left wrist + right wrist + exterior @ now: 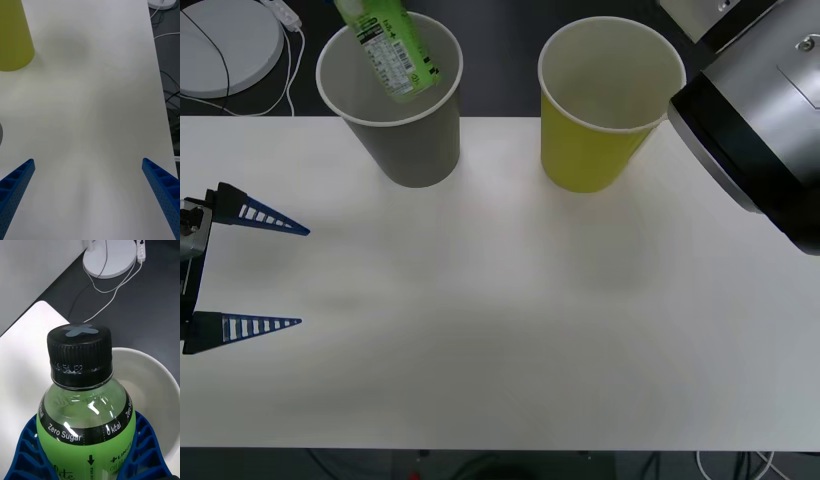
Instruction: Put the can into the green bin and the plastic bottle into the gray bin
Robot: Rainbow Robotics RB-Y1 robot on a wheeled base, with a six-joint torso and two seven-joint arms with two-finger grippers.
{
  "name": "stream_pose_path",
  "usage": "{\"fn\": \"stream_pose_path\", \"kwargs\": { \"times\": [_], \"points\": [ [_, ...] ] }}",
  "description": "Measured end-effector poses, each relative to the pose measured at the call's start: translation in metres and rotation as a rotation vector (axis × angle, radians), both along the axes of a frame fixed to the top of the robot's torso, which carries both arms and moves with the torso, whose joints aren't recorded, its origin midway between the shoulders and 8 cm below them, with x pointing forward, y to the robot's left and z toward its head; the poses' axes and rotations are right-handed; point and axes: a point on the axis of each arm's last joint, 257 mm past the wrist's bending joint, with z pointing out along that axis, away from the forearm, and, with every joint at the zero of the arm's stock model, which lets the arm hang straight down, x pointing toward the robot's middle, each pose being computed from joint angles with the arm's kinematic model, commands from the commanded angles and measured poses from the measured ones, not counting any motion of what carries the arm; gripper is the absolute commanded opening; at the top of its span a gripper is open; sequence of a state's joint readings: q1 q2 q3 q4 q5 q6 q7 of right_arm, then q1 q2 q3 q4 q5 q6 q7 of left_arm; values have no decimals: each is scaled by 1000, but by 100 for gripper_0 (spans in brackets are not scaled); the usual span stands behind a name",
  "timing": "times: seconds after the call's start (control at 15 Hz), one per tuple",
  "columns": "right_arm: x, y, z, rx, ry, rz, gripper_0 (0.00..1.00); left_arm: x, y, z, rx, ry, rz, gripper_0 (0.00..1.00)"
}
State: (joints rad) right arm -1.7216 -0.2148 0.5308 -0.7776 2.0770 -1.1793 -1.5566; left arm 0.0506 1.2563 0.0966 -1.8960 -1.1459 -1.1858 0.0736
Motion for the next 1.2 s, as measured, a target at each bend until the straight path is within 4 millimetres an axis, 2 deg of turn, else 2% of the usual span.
{"fn": "stream_pose_path", "kwargs": {
  "times": [0.4,0.6,1.0,1.07,1.13,1.2],
  "points": [
    [13,15,4,38,-49,-21,0,0,0,0,0,0,0,100],
    [19,17,2,16,-98,-25,0,0,0,0,0,0,0,100],
    [20,17,-1,-2,-107,-24,0,0,0,0,0,0,0,100],
    [20,18,-2,-3,-106,-24,20,0,0,0,0,0,0,100],
    [20,17,-2,-4,-107,-24,81,0,0,0,0,0,0,100],
    [20,17,-2,-6,-108,-24,100,0,0,0,0,0,0,100]
  ]
}}
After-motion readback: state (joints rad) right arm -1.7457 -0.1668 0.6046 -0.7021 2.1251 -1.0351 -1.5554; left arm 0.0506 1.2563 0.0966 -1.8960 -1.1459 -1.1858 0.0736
